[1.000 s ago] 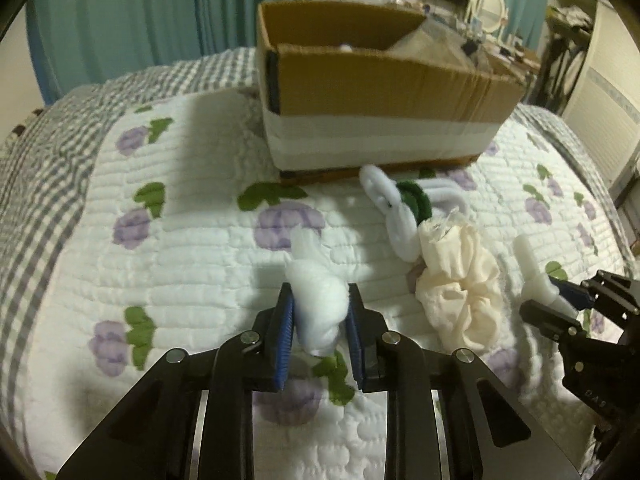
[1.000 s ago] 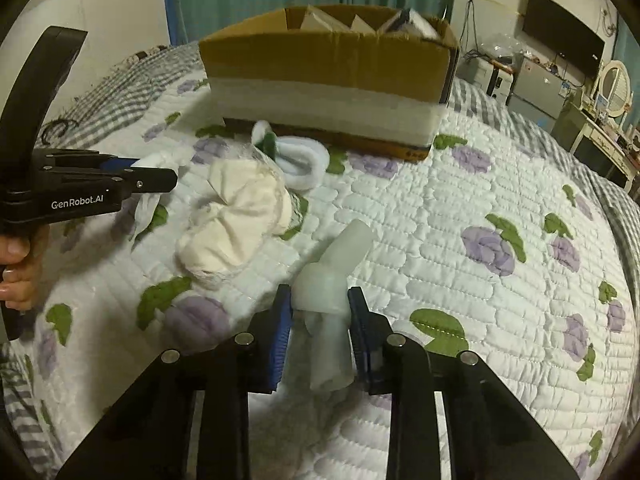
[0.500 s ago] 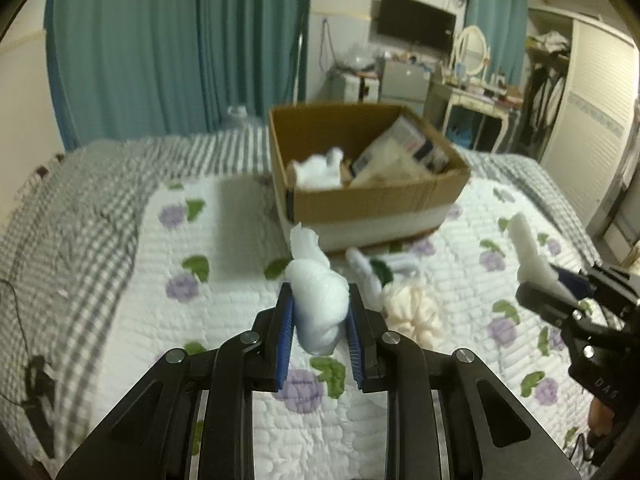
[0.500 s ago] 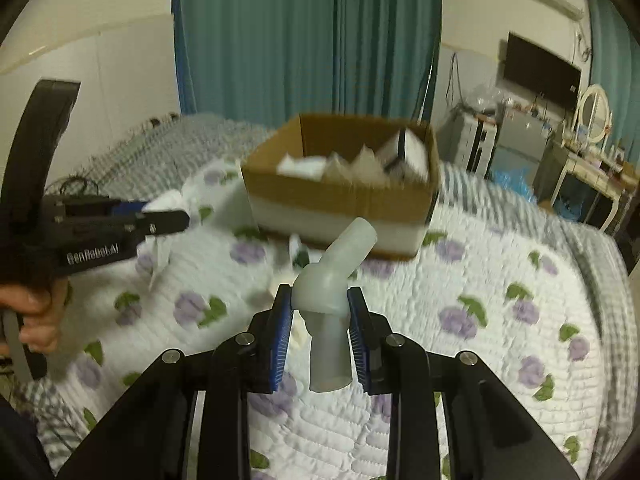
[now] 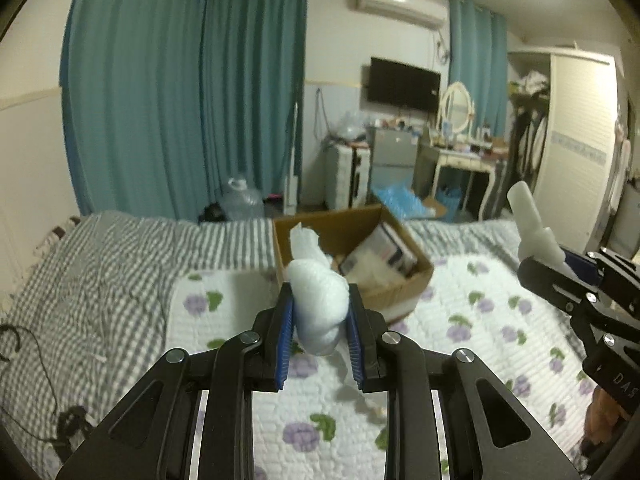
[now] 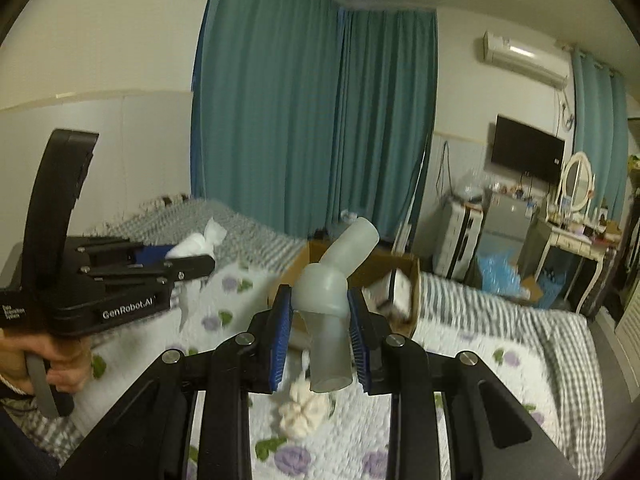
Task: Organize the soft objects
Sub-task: 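Lift the tube and glove over the cardboard box with both tools, then lower both items into the box and open both tools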
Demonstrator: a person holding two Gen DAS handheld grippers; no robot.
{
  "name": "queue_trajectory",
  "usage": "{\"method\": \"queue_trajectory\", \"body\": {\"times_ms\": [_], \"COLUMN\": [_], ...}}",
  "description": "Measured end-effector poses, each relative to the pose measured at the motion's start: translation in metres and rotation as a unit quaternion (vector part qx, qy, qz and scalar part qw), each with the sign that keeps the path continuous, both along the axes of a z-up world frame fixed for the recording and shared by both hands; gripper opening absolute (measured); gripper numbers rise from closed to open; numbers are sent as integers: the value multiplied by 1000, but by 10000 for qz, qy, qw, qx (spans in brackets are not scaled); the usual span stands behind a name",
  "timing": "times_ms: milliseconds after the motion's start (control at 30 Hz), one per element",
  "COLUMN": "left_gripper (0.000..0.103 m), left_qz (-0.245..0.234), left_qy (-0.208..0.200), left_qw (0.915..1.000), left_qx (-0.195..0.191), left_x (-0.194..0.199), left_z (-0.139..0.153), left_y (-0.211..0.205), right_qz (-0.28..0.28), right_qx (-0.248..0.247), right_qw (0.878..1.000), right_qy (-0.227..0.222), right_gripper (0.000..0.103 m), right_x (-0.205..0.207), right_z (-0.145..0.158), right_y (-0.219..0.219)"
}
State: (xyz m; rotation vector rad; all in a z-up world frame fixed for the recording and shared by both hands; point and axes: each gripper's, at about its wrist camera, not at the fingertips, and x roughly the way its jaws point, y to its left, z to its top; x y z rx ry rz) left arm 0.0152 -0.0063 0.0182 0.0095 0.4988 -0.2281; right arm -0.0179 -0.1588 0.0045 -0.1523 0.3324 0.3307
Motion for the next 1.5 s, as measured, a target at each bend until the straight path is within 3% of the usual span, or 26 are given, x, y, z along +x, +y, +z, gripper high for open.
{"method": "queue_trajectory", "body": {"times_ms": [267, 500, 933, 1333, 1500], "left_gripper": [23, 23, 23, 23, 24], "left_qz": [-70, 36, -65, -311, -335], "left_qy": [-437, -725, -51, 558, 904], "left_qw": [9988, 9974, 9999, 9979, 9952], "left_qx": [-216, -13, -58, 94, 180], "left_x": [15, 50, 148, 207, 225], "left_z": [33, 26, -31, -80, -101], "left_y": [3, 5, -5, -29, -34], "right_qz": [104, 71, 27, -93, -43], "right_qx": [214, 108, -69, -171, -258], "right_qw": [9991, 9994, 10000, 9976, 9933], "right_qy": [-354, -314, 24, 662, 1128], "right_gripper": [27, 27, 28, 29, 30], "right_x": [19, 52, 143, 212, 232], "right_z": [36, 23, -25, -80, -105], "right_y": [1, -1, 11, 1, -1]}}
